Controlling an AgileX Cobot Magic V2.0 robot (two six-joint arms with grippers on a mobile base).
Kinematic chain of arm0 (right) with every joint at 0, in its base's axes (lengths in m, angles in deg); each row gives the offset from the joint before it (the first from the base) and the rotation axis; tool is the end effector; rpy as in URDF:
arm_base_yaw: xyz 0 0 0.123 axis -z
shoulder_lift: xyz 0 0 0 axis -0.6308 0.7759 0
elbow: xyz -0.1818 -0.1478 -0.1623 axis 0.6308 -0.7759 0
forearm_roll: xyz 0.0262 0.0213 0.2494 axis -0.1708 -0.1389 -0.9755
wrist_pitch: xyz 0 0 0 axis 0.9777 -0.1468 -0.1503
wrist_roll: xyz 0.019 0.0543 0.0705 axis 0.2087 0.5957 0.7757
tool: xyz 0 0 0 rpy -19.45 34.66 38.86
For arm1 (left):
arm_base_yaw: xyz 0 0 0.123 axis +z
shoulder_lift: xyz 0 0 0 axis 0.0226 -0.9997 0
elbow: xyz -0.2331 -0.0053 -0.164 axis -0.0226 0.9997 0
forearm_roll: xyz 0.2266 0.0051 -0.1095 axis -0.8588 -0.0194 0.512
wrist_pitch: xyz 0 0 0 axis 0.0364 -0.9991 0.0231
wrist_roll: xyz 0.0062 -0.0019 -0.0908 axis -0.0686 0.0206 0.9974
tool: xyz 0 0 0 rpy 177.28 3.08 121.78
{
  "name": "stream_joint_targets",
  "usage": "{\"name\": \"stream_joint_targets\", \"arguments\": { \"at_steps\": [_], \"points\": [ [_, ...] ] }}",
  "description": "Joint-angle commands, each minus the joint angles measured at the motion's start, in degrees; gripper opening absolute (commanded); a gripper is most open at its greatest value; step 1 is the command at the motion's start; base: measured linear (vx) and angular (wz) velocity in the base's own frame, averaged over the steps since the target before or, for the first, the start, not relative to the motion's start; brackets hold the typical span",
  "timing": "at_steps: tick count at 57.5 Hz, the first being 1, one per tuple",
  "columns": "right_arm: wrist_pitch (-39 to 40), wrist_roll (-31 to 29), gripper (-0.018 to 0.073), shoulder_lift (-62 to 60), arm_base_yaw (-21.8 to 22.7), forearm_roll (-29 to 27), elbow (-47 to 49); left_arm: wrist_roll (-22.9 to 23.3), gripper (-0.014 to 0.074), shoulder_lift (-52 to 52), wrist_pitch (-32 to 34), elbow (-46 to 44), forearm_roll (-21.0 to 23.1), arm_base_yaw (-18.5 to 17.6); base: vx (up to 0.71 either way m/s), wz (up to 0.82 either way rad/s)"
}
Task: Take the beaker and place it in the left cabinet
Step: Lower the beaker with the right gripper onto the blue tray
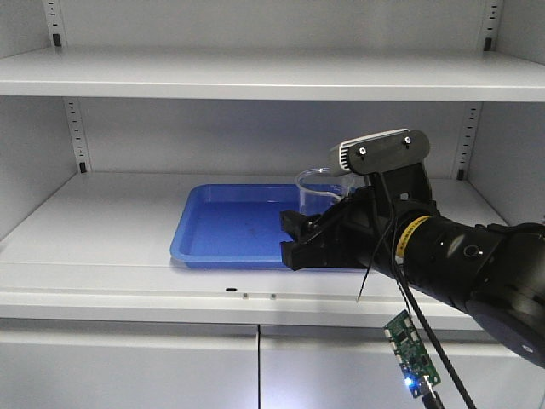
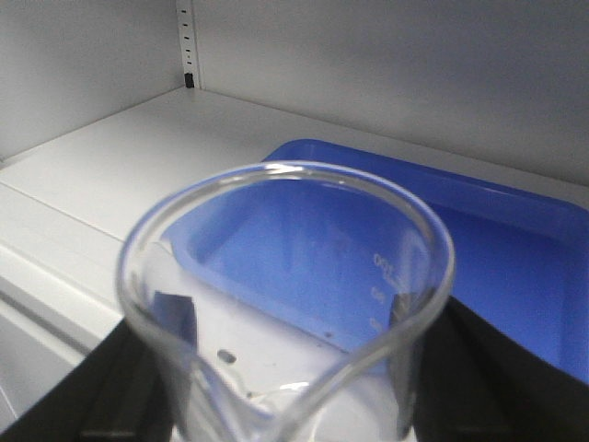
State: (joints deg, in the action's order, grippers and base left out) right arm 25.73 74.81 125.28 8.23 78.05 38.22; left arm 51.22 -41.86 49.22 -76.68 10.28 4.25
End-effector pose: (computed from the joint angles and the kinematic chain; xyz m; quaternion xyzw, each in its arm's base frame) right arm 0.2954 0.1732 0.3674 -0.1953 0.7546 0.1567 0.6066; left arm 0.0564 0.0034 0.1929 -0.0441 0.7176 0.0094 0.6950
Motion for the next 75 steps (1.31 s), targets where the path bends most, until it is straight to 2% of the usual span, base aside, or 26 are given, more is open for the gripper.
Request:
{"name": "stream_joint_targets", "arguments": {
  "at_steps": [1, 61, 75],
  "points": [
    [3.82, -0.3, 0.0177, -2.41, 0.17, 0.45, 1.96, 0.14, -0.0006, 0.58, 5.04, -1.03, 0.3, -0.19, 0.16, 0.06],
    [4.03, -0.3, 0.0177, -2.19, 0.17, 0.45, 1.96, 0.14, -0.0006, 0.58, 5.04, -1.03, 0.3, -0.19, 0.07, 0.0],
    [4.74, -0.46, 0.0177, 1.11, 0.25, 1.56, 1.96, 0.14, -0.0006, 0.58, 5.04, -1.03, 0.3, -0.19, 0.0, 0.0]
  ]
}}
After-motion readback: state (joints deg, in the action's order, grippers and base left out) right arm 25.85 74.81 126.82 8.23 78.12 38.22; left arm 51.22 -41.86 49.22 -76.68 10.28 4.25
